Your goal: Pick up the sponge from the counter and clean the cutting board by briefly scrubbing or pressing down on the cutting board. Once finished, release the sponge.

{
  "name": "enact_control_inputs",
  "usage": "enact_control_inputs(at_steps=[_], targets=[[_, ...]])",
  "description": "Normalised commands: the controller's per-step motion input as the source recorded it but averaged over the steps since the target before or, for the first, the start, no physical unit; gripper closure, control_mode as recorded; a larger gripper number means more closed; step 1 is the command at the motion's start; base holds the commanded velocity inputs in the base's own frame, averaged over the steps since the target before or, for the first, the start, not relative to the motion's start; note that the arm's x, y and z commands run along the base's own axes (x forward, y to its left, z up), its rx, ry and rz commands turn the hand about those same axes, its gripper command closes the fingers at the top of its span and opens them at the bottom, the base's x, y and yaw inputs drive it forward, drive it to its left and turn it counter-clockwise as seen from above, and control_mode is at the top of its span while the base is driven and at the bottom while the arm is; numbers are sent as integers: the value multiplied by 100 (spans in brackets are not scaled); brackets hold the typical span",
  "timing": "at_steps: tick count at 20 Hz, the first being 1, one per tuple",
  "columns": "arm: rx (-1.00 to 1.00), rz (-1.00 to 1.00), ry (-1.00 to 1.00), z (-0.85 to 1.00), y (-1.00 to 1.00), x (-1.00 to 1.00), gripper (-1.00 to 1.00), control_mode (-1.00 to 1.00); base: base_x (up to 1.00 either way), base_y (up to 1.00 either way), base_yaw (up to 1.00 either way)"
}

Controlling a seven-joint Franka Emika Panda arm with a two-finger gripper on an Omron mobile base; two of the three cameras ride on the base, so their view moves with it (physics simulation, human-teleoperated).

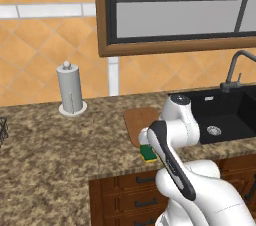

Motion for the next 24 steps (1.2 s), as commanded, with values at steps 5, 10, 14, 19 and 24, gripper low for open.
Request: enact_control_inputs(at_steps=[5,10,14,19,24], targets=[[-1,0,3,-23,12,6,-100,-100,0,0,0],[0,0,2,-20,0,9,-100,-100,0,0,0],[-4,0,2,-23,0,17,-100,-100,0,0,0],[0,0,4,-20,0,20,-100,-100,0,0,0],[0,0,2,-24,0,11,-100,-100,0,0,0]])
